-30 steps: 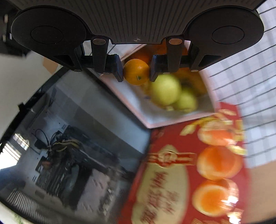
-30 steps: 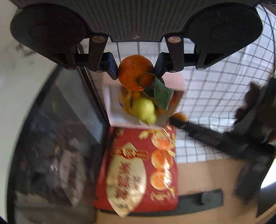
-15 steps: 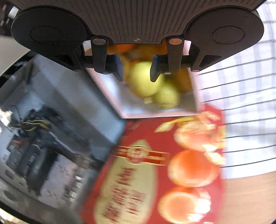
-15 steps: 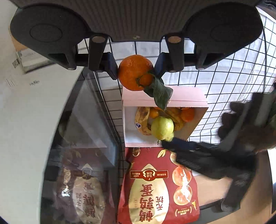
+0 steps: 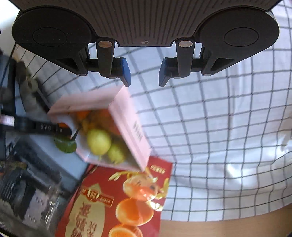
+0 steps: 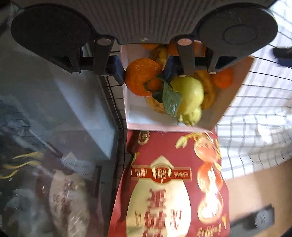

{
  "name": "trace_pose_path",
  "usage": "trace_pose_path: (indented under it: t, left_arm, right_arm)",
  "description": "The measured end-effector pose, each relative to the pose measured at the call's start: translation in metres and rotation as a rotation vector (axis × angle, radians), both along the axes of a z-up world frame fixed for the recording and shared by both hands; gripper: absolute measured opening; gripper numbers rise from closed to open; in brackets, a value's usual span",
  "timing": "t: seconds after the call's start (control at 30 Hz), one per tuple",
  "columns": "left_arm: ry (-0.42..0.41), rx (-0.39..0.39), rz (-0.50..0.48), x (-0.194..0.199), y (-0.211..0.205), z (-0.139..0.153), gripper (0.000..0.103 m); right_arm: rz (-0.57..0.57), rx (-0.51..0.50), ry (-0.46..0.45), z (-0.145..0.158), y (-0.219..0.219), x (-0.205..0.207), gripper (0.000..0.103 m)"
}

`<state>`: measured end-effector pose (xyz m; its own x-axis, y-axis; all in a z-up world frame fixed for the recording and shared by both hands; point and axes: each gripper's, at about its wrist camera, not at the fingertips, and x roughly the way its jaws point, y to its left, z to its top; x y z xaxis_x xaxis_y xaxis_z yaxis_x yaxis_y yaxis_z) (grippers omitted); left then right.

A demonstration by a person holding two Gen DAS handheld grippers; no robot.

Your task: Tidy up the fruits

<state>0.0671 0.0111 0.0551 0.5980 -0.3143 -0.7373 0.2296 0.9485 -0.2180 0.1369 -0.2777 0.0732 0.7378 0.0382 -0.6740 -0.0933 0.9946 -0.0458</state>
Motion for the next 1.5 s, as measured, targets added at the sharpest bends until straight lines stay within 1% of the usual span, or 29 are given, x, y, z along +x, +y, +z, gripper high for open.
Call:
trace_pose_path:
  t: [0.03,0.1,0.13,0.17,0.23,0.33,0.4,0.47,0.53,0.6,0.7,0.77,0.83,0.9,1.0,1.07,1.17,1.23,1.3,1.4,1.5]
  left_arm:
    - [0.004,0.004,-0.002,-0.003,0.004,-0.003,0.038]
    - [0.008,0.014,-0.012,-0.006,0.007,-0.009,0.038]
    - [0.010,0.017,-0.022,-0.006,0.008,-0.013,0.038]
    - [0.014,0.019,-0.034,-0.007,0.008,-0.016,0.038]
    - [0.020,0.019,-0.064,-0.008,0.006,-0.022,0.038]
    - [0.016,0.032,-0.108,-0.013,-0.004,-0.031,0.038]
    - [-0.003,0.054,-0.104,-0.018,-0.013,-0.036,0.038]
    - [-0.030,0.074,-0.071,-0.025,-0.021,-0.040,0.038]
    - [-0.063,0.077,-0.033,-0.029,-0.028,-0.043,0.038]
    - [-0.097,0.085,-0.003,-0.031,-0.036,-0.046,0.038]
    - [-0.140,0.128,0.032,-0.034,-0.049,-0.048,0.039]
    - [-0.168,0.132,0.056,-0.037,-0.054,-0.051,0.043]
    - [-0.212,0.156,0.070,-0.039,-0.061,-0.055,0.044]
    - [-0.235,0.191,0.081,-0.041,-0.069,-0.057,0.046]
    - [-0.257,0.179,0.120,-0.042,-0.071,-0.060,0.046]
    - [-0.259,0.190,0.126,-0.040,-0.074,-0.060,0.047]
    - [-0.259,0.189,0.128,-0.040,-0.074,-0.059,0.047]
    - [-0.260,0.190,0.128,-0.041,-0.074,-0.059,0.047]
    - [-0.260,0.194,0.133,-0.040,-0.075,-0.059,0.047]
    - [-0.258,0.190,0.140,-0.039,-0.075,-0.059,0.047]
    - [-0.257,0.188,0.142,-0.039,-0.075,-0.060,0.047]
  right_arm:
    - [-0.008,-0.014,-0.022,-0.002,0.002,-0.002,0.046]
    - [-0.018,-0.033,-0.017,-0.001,0.006,-0.008,0.047]
    - [-0.023,-0.024,-0.018,0.001,0.006,-0.013,0.049]
    - [-0.030,-0.014,-0.025,0.004,0.007,-0.020,0.055]
    - [-0.051,-0.022,-0.047,0.010,0.010,-0.036,0.060]
    - [-0.089,-0.044,-0.078,0.017,0.016,-0.065,0.064]
    - [-0.103,-0.039,-0.086,0.018,0.020,-0.085,0.070]
    - [-0.087,-0.018,-0.064,0.015,0.022,-0.100,0.077]
    - [-0.029,0.004,0.005,0.006,0.025,-0.107,0.077]
    - [0.023,0.006,0.058,-0.005,0.028,-0.108,0.077]
    - [0.083,0.020,0.079,-0.026,0.031,-0.103,0.078]
    - [0.107,0.050,0.099,-0.041,0.031,-0.096,0.078]
    - [0.141,0.061,0.099,-0.054,0.030,-0.090,0.079]
    - [0.124,0.029,0.049,-0.058,0.031,-0.091,0.085]
    - [0.100,0.047,0.038,-0.062,0.026,-0.086,0.089]
    - [0.075,0.046,0.032,-0.064,0.022,-0.083,0.100]
    - [0.042,0.044,0.033,-0.065,0.021,-0.080,0.103]
    - [0.028,0.045,0.018,-0.067,0.021,-0.078,0.103]
    - [0.040,0.042,0.004,-0.068,0.021,-0.078,0.103]
    - [0.077,0.009,-0.039,-0.069,0.023,-0.083,0.103]
    - [0.066,0.027,-0.037,-0.069,0.021,-0.084,0.103]
